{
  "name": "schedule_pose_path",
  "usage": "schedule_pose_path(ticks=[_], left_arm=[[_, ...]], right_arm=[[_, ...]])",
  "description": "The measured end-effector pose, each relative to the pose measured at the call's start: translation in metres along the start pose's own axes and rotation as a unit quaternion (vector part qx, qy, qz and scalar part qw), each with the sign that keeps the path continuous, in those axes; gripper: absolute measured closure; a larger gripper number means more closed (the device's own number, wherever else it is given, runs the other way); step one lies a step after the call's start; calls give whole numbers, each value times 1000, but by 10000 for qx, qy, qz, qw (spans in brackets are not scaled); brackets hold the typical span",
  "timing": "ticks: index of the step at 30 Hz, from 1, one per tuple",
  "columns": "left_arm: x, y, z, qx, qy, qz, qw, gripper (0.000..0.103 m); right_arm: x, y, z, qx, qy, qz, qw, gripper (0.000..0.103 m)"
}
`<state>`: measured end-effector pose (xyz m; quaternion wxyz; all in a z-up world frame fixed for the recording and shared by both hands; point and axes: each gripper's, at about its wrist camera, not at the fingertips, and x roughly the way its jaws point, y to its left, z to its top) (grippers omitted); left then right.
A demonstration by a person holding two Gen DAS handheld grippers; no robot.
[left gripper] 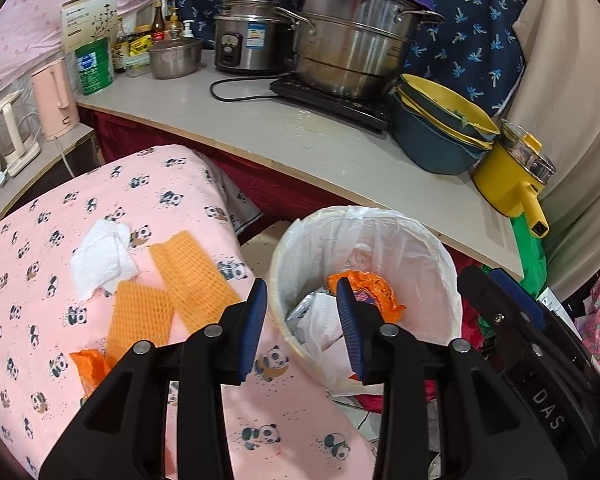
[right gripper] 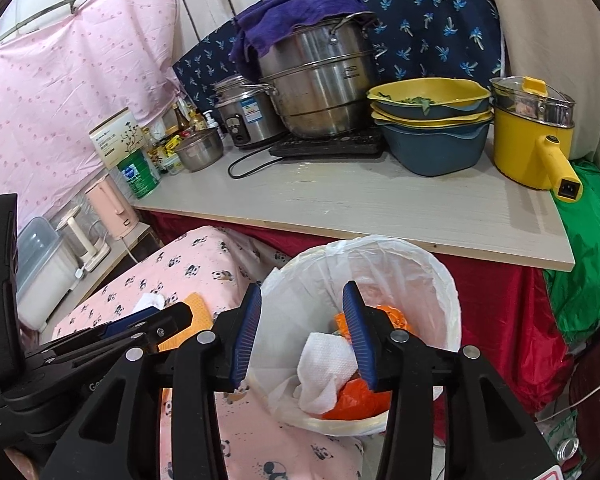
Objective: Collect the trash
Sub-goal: 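Move back to the table and grasp the blue-printed orange bag with the left tool, then lift the orange bag with the left tool while the right grasps an orange foam mesh sleeve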
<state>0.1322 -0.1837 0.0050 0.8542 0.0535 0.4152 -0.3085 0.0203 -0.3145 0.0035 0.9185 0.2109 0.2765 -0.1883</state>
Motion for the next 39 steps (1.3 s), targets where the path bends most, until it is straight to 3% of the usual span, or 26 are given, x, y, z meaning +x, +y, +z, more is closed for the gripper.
schedule_pose_path(ticks=[12, 21, 26, 30, 39], left_arm=[[-20, 60, -16, -419, -57, 457, 9981, 65], [-29, 113, -42, -799, 4, 985, 9919, 50], [-31, 150, -65, -1214, 110, 1314, 9838, 22], [-27, 173, -87, -1404, 323, 1386, 9798, 21], [-6, 184, -141, -1549, 896, 1083, 9779, 17]], right_arm=[[5, 58, -15, -476, 191, 290, 9983, 56], [14, 94, -30, -757, 385, 477, 9952, 52], [22, 111, -44, -933, 541, 540, 9927, 48], [30, 119, -56, -1015, 695, 581, 9907, 47], [51, 137, -93, -1173, 1178, 693, 9836, 47]])
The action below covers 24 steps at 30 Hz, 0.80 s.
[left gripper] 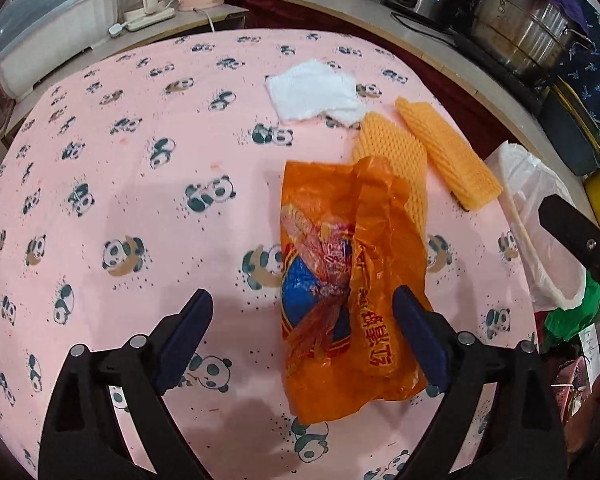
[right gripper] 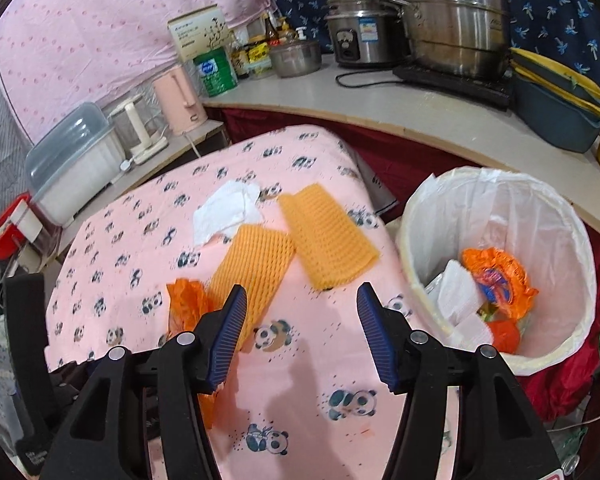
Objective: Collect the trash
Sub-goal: 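Lift the orange bag with the left tool while the right grasps an orange foam mesh sleeve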
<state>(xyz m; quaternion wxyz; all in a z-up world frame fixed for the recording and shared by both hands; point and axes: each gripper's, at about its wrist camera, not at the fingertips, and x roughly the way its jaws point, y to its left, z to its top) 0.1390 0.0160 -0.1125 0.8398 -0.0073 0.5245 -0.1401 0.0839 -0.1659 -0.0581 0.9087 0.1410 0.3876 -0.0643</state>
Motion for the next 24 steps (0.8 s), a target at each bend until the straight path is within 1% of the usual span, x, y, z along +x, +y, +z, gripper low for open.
schedule_pose_path(ticks=[1, 3, 4, 5, 7, 8, 9, 10, 15, 19, 24], left_arm=[[3, 0, -2, -5, 51, -77, 10000, 20], [8, 0, -4, 8, 145, -212, 9997, 32], [10, 0, -5, 42, 188, -268, 9995, 43], [8, -1, -5, 95, 134, -244, 9996, 56], [7, -1, -4, 182, 177, -402, 9989, 73], [5, 2, -3, 137, 187, -457, 9987, 79], [2, 5, -2, 106, 145, -457, 9988, 84], [-1, 8, -1, 84, 88, -413, 9991, 86], [-12, 34, 16, -186, -147, -226, 9995, 87], [-16, 52, 30, -308, -305, 82, 9990, 87], [-11, 64, 42, -366, -369, 475, 9975, 87]], right_arm=[[3, 3, -3, -17, 52, 20, 10000, 47], [8, 9, -6, -73, 127, 48, 9999, 47], [10, 11, -7, -104, 158, 57, 9998, 47], [12, 13, -9, -126, 181, 65, 9997, 47], [15, 17, -11, -160, 227, 78, 9996, 47], [17, 19, -11, -165, 253, 91, 9995, 47], [19, 20, -12, -165, 276, 104, 9994, 47], [21, 21, -12, -163, 300, 121, 9993, 47], [35, 33, -12, -212, 432, 214, 9986, 47], [53, 45, -12, -272, 575, 289, 9976, 47], [82, 56, -13, -329, 827, 292, 9956, 47]])
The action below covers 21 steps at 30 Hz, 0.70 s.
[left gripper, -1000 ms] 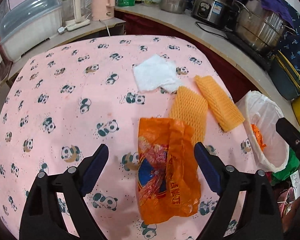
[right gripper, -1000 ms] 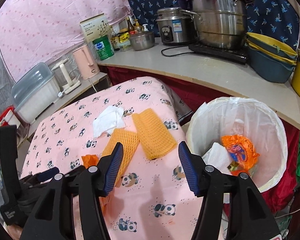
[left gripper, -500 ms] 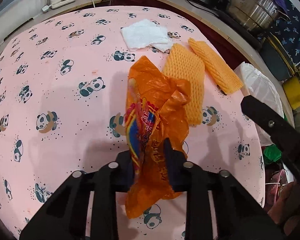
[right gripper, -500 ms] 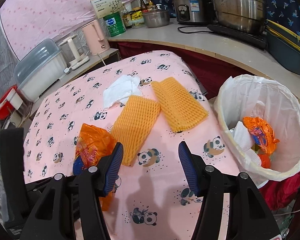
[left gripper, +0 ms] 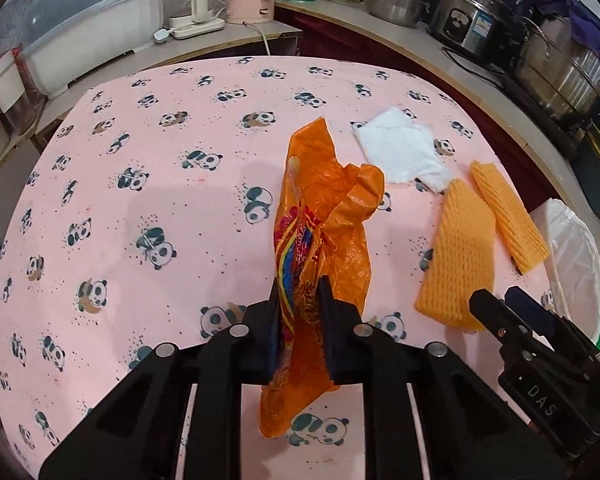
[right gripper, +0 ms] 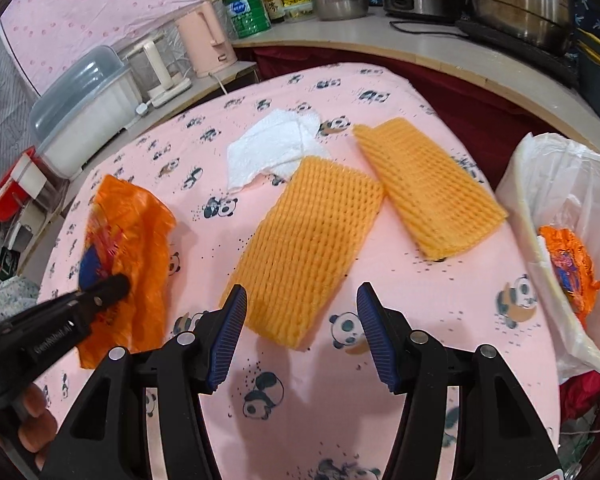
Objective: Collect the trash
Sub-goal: 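Lift the orange bag with the left tool while the right grasps an orange foam mesh sleeve, then carry the orange bag and foam sleeve toward the trash bin with both tools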
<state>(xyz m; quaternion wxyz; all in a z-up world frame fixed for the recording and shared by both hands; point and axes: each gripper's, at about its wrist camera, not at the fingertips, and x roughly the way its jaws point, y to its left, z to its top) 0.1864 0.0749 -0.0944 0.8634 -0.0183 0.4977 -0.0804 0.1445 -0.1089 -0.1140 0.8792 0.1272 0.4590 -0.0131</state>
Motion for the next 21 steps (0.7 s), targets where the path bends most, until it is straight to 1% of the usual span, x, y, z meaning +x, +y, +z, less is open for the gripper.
schedule_pose_path(ticks=[1, 3, 5, 10, 12, 13, 17, 21], left_arm=[[1, 1, 2, 9, -8, 34, 10000, 87], [4, 2, 6, 13, -5, 86, 10000, 87], [6, 1, 8, 31, -8, 125, 9999, 87], [8, -3, 13, 135, -43, 190, 9997, 87], [7, -6, 14, 165, -61, 201, 9996, 87], [6, -7, 14, 181, -70, 196, 9996, 87], [-2, -14, 16, 224, -128, 160, 9995, 87], [-16, -24, 17, 301, -232, 100, 9992, 87]], right_arm=[[5, 2, 1, -9, 39, -10, 10000, 48], [14, 5, 2, -34, 107, -10, 9999, 54], [21, 10, 3, -89, 153, -36, 9998, 59], [26, 20, 7, -277, 86, -122, 9995, 74], [24, 23, 9, -378, 35, -211, 9991, 91], [22, 24, 11, -406, 12, -205, 9990, 93], [7, 26, 17, -426, -174, -152, 9988, 93], [-20, 26, 26, -377, -481, -77, 9981, 93]])
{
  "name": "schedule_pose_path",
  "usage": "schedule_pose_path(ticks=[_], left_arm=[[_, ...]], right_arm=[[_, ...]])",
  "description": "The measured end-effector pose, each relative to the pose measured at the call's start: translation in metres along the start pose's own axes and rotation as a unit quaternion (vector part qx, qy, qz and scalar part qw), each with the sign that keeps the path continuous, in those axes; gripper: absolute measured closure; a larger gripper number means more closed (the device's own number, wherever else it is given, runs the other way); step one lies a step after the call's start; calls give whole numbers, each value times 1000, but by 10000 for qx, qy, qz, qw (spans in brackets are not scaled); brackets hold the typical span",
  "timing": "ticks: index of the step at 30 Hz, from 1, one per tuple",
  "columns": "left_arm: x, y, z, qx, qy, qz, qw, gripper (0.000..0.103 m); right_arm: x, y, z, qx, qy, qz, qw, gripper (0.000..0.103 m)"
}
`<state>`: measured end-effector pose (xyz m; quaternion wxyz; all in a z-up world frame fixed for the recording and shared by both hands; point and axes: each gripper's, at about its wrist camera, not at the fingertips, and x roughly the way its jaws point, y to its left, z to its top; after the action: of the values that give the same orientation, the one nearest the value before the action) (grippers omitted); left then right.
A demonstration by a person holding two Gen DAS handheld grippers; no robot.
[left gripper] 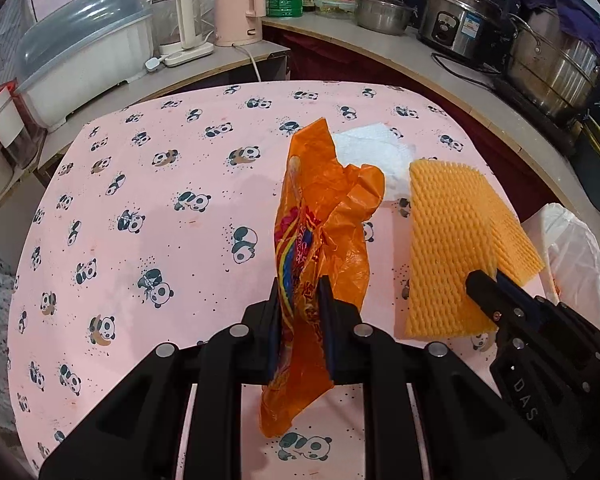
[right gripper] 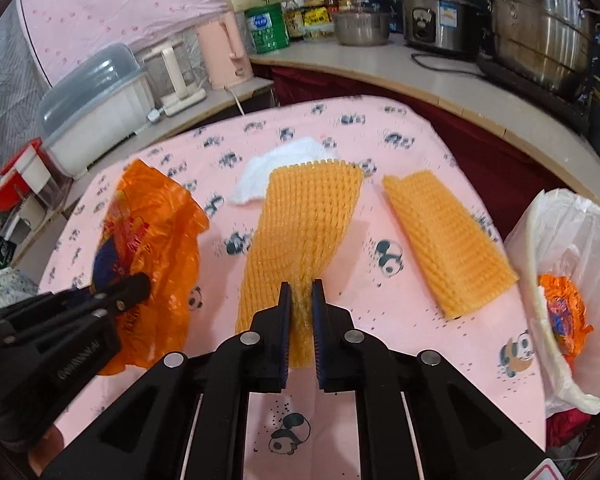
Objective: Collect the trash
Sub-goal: 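Carry the orange bag and foam sleeve toward the trash bin with both tools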
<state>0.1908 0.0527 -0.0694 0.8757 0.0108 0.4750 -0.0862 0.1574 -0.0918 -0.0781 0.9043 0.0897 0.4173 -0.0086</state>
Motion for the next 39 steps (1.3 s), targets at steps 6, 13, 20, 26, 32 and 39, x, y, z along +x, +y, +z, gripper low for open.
schedule_pose_path(ticks=[6, 13, 20, 26, 32, 39], left_arm=[[-31, -24, 7, 163, -282, -147, 9994, 87], [-77, -65, 20, 440, -781, -359, 9953, 87], [-112, -111, 26, 777, -1147, -567, 9887, 87], [-123, -158, 21, 1142, -1241, -756, 9828, 87], [-122, -212, 10, 1534, -1165, -1039, 9758, 87], [-110, -264, -5, 1902, -993, -1262, 9685, 87]], right_arm=[[-52, -13, 19, 120, -573, 14, 9983, 93], [-118, -43, 36, 307, -1237, -117, 9918, 93], [-174, -82, 39, 407, -1699, -550, 9831, 93], [-201, -122, 27, 538, -1822, -1043, 9762, 93], [-213, -164, 7, 806, -1792, -1364, 9710, 93], [-215, -210, -15, 1183, -1678, -1574, 9659, 93]])
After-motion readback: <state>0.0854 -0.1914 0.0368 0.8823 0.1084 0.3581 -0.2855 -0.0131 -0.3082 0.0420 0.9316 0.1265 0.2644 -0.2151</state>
